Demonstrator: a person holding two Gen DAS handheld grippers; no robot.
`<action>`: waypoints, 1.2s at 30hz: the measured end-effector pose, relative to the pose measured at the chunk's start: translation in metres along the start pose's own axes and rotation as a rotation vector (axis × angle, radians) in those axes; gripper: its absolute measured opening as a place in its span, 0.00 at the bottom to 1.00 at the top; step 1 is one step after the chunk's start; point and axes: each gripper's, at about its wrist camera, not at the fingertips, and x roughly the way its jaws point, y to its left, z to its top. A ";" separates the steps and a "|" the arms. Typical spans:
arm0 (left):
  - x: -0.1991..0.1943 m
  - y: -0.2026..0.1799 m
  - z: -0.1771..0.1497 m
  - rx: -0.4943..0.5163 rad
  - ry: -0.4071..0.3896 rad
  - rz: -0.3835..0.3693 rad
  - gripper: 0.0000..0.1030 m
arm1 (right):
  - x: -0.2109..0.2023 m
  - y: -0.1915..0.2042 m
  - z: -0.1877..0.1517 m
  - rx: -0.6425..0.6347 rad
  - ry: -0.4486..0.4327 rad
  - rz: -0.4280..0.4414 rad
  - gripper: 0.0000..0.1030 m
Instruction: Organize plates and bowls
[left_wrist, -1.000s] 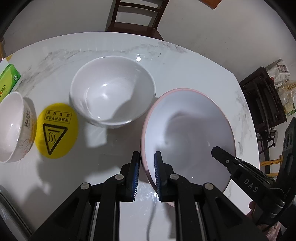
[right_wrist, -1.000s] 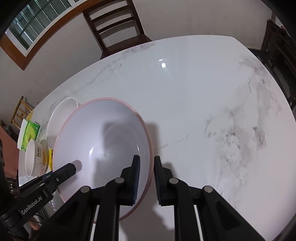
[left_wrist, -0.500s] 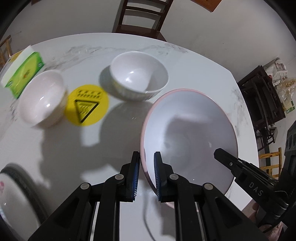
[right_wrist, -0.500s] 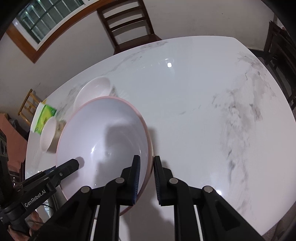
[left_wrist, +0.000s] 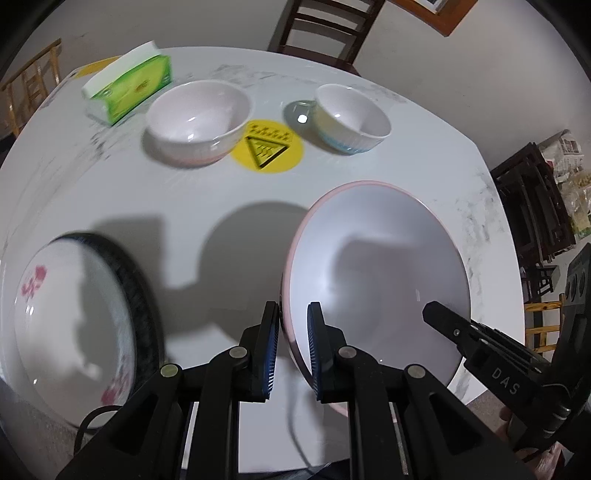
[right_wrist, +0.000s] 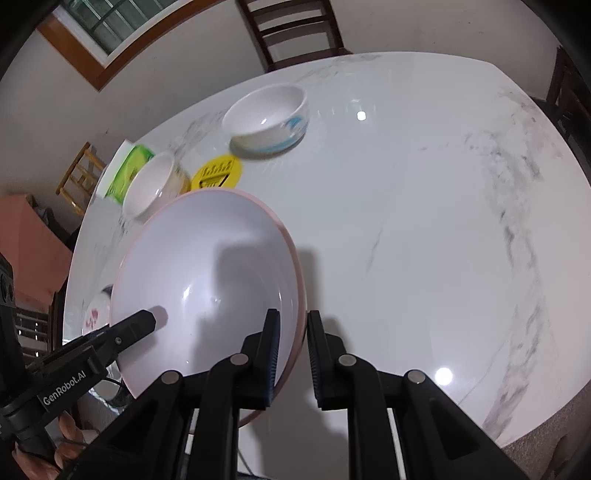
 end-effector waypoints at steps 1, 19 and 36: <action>0.000 0.002 -0.001 -0.003 -0.001 0.003 0.12 | 0.001 0.003 -0.005 -0.004 0.004 0.001 0.15; 0.007 0.036 -0.039 -0.043 0.037 0.010 0.12 | 0.015 0.025 -0.042 -0.046 0.061 -0.009 0.17; 0.007 0.039 -0.044 -0.039 0.024 0.011 0.12 | 0.022 0.027 -0.045 -0.039 0.082 0.010 0.17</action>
